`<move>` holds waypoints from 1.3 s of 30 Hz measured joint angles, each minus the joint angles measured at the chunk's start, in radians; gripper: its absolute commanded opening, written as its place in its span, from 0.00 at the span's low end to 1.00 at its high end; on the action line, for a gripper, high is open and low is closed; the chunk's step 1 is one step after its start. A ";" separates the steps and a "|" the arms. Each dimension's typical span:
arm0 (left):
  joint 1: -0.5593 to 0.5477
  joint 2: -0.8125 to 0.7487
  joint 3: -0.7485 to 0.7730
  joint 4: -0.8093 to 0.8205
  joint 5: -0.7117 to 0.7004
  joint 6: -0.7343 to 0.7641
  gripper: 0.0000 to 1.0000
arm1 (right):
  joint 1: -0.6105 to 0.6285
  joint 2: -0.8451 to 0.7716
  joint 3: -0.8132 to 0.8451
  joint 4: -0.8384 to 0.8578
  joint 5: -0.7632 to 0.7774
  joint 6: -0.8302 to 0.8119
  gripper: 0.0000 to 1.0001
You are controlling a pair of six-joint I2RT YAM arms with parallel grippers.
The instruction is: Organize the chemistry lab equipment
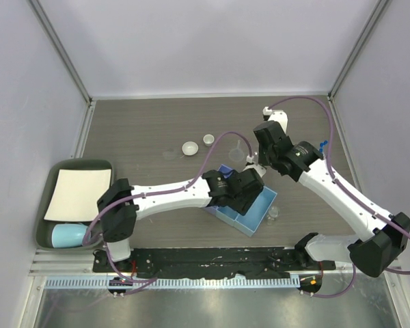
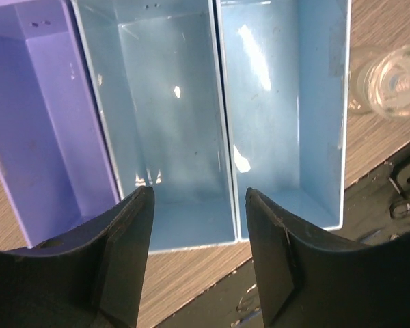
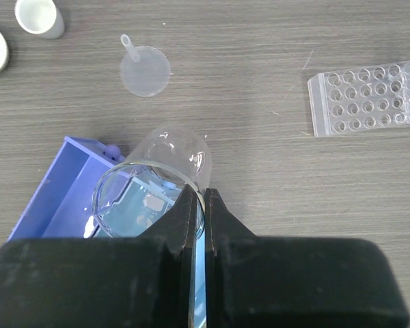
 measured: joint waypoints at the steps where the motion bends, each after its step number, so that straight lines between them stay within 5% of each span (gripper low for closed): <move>1: 0.002 -0.005 0.006 -0.018 0.005 0.005 0.61 | -0.001 -0.004 0.000 0.004 -0.002 0.000 0.01; 12: 0.075 -0.299 0.023 -0.134 -0.017 0.036 0.62 | -0.017 0.084 0.039 0.014 -0.069 -0.002 0.01; 23: 0.421 -0.541 -0.158 -0.222 -0.040 0.038 0.76 | 0.013 0.144 0.134 0.013 -0.282 -0.002 0.01; 28: 0.599 -0.602 -0.244 -0.216 -0.019 0.043 0.98 | 0.092 0.166 0.130 0.004 -0.347 0.000 0.01; 33: 0.785 -0.653 -0.350 -0.205 0.036 0.043 1.00 | 0.165 0.194 0.122 0.003 -0.370 0.005 0.01; 39: 0.877 -0.673 -0.406 -0.170 0.095 0.061 1.00 | 0.190 0.220 0.106 0.000 -0.379 0.005 0.01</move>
